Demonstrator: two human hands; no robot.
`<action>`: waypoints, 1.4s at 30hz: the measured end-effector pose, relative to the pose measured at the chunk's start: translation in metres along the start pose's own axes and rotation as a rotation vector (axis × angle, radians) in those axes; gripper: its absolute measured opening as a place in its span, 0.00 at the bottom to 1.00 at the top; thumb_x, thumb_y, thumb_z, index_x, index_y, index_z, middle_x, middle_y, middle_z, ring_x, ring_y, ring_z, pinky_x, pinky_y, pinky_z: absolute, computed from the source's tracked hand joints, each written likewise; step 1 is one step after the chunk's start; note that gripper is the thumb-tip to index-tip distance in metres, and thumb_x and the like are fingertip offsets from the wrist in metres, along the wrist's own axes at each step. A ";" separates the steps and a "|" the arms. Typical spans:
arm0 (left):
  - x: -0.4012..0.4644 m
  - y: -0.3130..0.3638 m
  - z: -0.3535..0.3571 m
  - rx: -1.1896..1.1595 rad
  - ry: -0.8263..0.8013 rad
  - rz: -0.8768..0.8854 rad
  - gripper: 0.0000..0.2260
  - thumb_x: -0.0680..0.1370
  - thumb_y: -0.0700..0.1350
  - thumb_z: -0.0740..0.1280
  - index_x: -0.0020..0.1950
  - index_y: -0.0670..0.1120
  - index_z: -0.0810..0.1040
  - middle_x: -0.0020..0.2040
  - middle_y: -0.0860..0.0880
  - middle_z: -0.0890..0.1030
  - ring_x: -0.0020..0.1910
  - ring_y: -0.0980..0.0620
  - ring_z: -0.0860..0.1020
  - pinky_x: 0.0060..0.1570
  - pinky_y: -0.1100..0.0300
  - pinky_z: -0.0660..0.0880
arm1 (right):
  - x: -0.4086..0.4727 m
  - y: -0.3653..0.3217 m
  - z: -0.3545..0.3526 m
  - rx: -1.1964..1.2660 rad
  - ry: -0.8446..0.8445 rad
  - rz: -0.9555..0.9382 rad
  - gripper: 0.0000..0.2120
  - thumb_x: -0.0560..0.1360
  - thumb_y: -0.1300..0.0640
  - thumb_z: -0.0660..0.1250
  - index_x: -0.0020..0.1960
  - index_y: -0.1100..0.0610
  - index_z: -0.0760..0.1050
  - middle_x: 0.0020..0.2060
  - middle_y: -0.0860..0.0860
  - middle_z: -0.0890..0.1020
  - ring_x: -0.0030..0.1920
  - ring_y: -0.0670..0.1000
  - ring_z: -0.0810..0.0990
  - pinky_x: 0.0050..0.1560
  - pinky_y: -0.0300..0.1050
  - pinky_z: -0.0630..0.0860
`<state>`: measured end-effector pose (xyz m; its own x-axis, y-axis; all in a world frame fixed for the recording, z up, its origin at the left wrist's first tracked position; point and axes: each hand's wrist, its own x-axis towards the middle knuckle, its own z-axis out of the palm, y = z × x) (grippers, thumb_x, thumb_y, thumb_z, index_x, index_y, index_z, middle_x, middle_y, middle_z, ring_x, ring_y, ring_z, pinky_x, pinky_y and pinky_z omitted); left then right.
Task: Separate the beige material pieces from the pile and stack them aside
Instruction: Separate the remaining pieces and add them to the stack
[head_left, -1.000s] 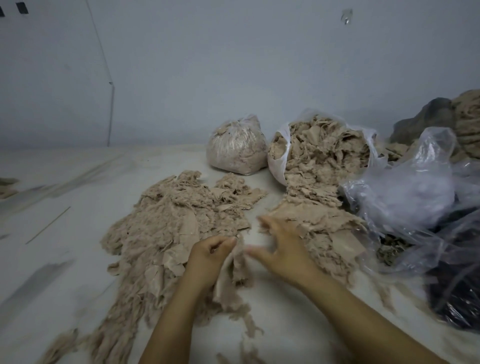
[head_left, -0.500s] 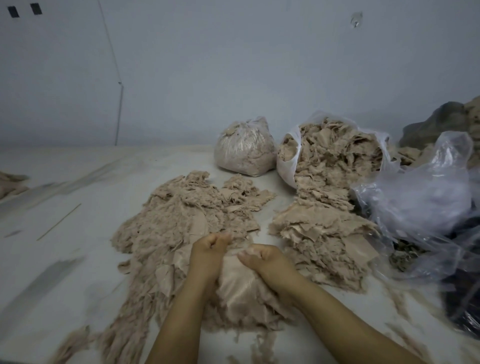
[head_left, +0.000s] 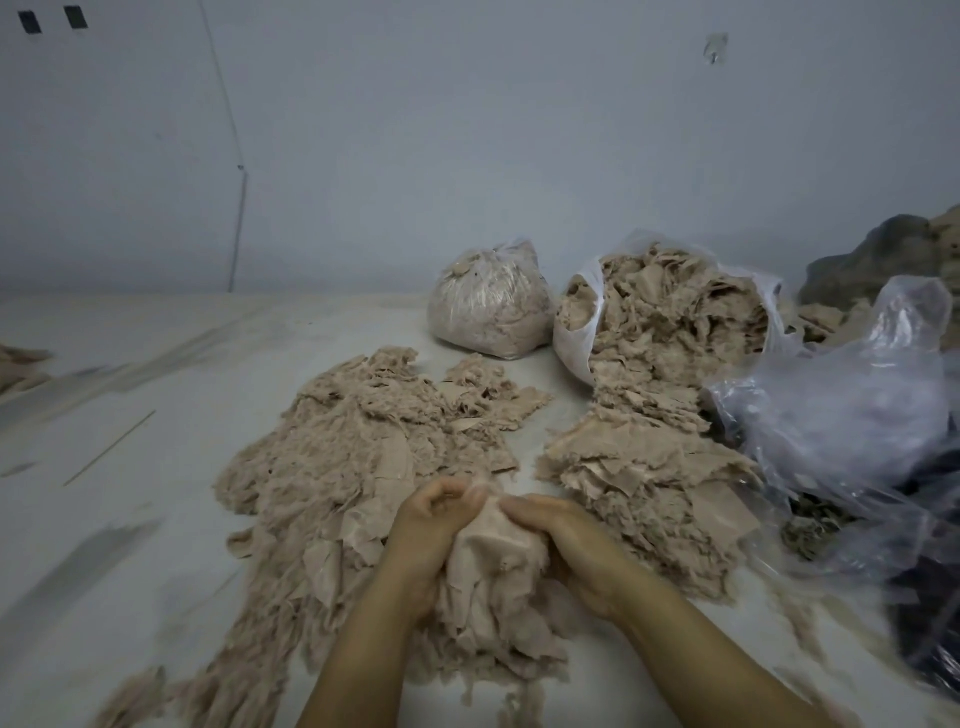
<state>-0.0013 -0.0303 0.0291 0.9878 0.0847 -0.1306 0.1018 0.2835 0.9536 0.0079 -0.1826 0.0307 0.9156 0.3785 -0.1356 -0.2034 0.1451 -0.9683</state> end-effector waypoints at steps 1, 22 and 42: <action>0.000 0.001 0.003 0.043 -0.022 0.005 0.07 0.71 0.44 0.72 0.46 0.42 0.79 0.41 0.42 0.83 0.36 0.49 0.82 0.35 0.58 0.77 | 0.000 -0.002 0.000 -0.010 -0.025 0.006 0.12 0.77 0.58 0.67 0.51 0.69 0.78 0.42 0.62 0.82 0.43 0.56 0.81 0.47 0.48 0.77; 0.012 -0.006 -0.014 -0.055 0.315 0.080 0.15 0.81 0.43 0.61 0.35 0.40 0.75 0.23 0.49 0.73 0.25 0.53 0.72 0.25 0.64 0.70 | -0.008 -0.003 -0.004 -0.452 0.200 -0.238 0.22 0.74 0.57 0.71 0.29 0.53 0.62 0.23 0.44 0.62 0.26 0.44 0.61 0.28 0.37 0.59; 0.002 0.001 0.005 0.192 0.113 0.241 0.12 0.79 0.44 0.65 0.37 0.43 0.78 0.31 0.49 0.80 0.32 0.54 0.78 0.33 0.62 0.75 | -0.003 -0.010 -0.002 -0.070 0.174 -0.083 0.11 0.72 0.52 0.72 0.43 0.60 0.76 0.37 0.55 0.82 0.40 0.53 0.80 0.39 0.43 0.76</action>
<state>0.0014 -0.0342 0.0315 0.9679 0.2362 0.0862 -0.1025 0.0576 0.9931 0.0079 -0.1865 0.0401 0.9756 0.2034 -0.0831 -0.1057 0.1028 -0.9891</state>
